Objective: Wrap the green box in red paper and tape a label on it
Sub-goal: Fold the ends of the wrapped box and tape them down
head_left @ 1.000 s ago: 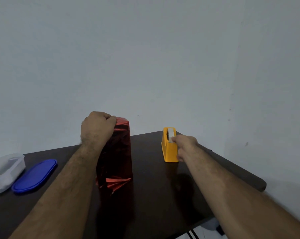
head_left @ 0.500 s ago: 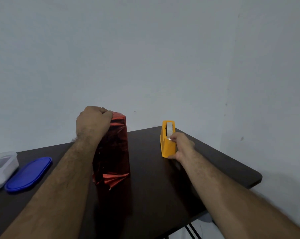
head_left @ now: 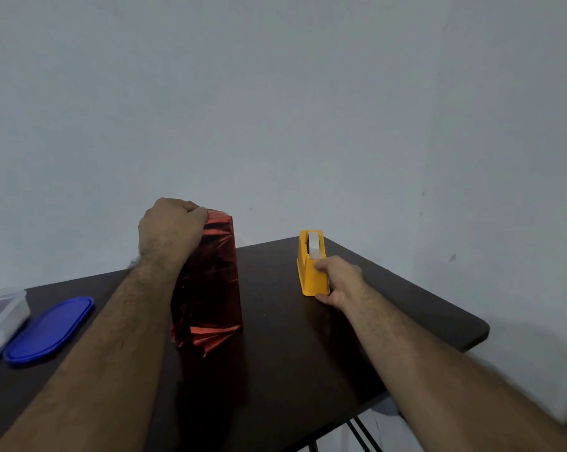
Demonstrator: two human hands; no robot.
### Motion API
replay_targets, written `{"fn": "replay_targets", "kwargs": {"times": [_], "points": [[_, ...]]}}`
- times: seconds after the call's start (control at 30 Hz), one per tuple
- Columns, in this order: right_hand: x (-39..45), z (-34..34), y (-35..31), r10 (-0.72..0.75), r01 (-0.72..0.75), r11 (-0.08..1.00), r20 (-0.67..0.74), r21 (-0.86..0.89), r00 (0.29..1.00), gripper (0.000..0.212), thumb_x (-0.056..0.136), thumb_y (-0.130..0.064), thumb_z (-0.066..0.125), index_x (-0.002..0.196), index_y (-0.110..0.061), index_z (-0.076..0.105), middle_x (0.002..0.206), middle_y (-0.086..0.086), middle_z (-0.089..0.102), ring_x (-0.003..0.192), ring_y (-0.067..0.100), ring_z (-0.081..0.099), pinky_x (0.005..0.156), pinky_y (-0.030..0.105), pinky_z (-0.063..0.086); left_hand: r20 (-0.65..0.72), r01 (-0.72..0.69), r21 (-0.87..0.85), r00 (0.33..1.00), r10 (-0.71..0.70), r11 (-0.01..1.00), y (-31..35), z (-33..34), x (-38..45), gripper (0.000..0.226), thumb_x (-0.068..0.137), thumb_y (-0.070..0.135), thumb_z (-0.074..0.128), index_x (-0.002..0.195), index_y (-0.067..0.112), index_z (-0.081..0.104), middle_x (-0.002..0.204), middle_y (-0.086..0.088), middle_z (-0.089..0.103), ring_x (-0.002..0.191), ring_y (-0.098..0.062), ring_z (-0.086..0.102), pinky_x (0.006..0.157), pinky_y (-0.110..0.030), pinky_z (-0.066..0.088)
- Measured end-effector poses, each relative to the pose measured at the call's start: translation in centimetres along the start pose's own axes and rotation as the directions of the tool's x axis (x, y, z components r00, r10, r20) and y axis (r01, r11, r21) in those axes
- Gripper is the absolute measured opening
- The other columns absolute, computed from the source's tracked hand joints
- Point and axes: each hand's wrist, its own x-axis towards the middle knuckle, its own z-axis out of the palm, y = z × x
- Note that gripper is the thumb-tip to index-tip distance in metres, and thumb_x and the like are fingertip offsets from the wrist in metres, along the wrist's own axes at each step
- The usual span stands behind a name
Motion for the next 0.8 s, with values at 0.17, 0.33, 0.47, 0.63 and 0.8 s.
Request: {"fn": "replay_targets", "kwargs": {"times": [0.17, 0.33, 0.47, 0.63, 0.8], "points": [[0.4, 0.3, 0.8, -0.05, 0.05, 0.999, -0.054, -0.015, 0.997, 0.057, 0.087, -0.011, 0.083, 0.137, -0.008, 0.056, 0.133, 0.013, 0.061, 0.12, 0.035, 0.062, 0.094, 0.059, 0.058, 0.014, 0.021, -0.004, 1.0, -0.021, 1.0, -0.1, 0.2, 0.2, 0.024, 0.095, 0.029, 0.062, 0.1, 0.02, 0.084, 0.079, 0.008, 0.065, 0.085, -0.022, 0.058, 0.078, -0.029, 0.044], [0.2, 0.6, 0.7, -0.059, 0.043, 0.987, -0.1, -0.156, 0.993, 0.057, 0.087, -0.003, 0.081, 0.139, -0.002, 0.056, 0.125, 0.014, 0.061, 0.122, 0.036, 0.062, 0.099, 0.054, 0.057, 0.012, 0.015, 0.011, 1.0, -0.015, 1.0, 0.1, 0.1, 0.1, 0.026, 0.097, 0.029, 0.061, 0.104, 0.019, 0.084, 0.095, 0.001, 0.074, 0.085, -0.019, 0.056, 0.08, -0.028, 0.044], [-0.5, 0.7, 1.9, -0.083, 0.027, 0.941, -0.152, -0.337, 0.985, 0.052, 0.083, -0.001, 0.084, 0.13, 0.002, 0.061, 0.11, 0.012, 0.064, 0.112, 0.032, 0.066, 0.089, 0.041, 0.058, 0.022, 0.008, 0.01, 1.0, -0.008, 1.0, 0.3, -0.1, 0.0, 0.027, 0.099, 0.029, 0.06, 0.107, 0.019, 0.084, 0.104, -0.002, 0.077, 0.085, -0.017, 0.056, 0.081, -0.029, 0.044], [-1.8, 2.1, 0.8, -0.217, 0.182, 0.957, -0.146, -0.224, 0.965, 0.038, 0.082, -0.015, 0.088, 0.112, -0.004, 0.067, 0.088, 0.001, 0.063, 0.08, 0.02, 0.063, 0.073, 0.035, 0.049, 0.017, 0.007, 0.0, 1.0, -0.007, 1.0, 0.1, -0.3, -0.2, 0.027, 0.099, 0.028, 0.06, 0.107, 0.019, 0.084, 0.107, -0.002, 0.078, 0.084, -0.017, 0.056, 0.081, -0.027, 0.042], [-4.1, 6.2, -3.0, -0.312, 0.332, 0.941, 0.214, -0.062, 0.926, 0.024, 0.081, -0.018, 0.088, 0.101, -0.009, 0.078, 0.108, -0.002, 0.075, 0.101, 0.014, 0.065, 0.077, 0.029, 0.048, 0.031, 0.023, -0.007, 0.999, -0.023, 1.0, -0.2, 0.1, -0.1, 0.025, 0.098, 0.03, 0.061, 0.096, 0.019, 0.084, 0.077, 0.01, 0.064, 0.072, -0.013, 0.06, 0.074, -0.027, 0.042]]}}
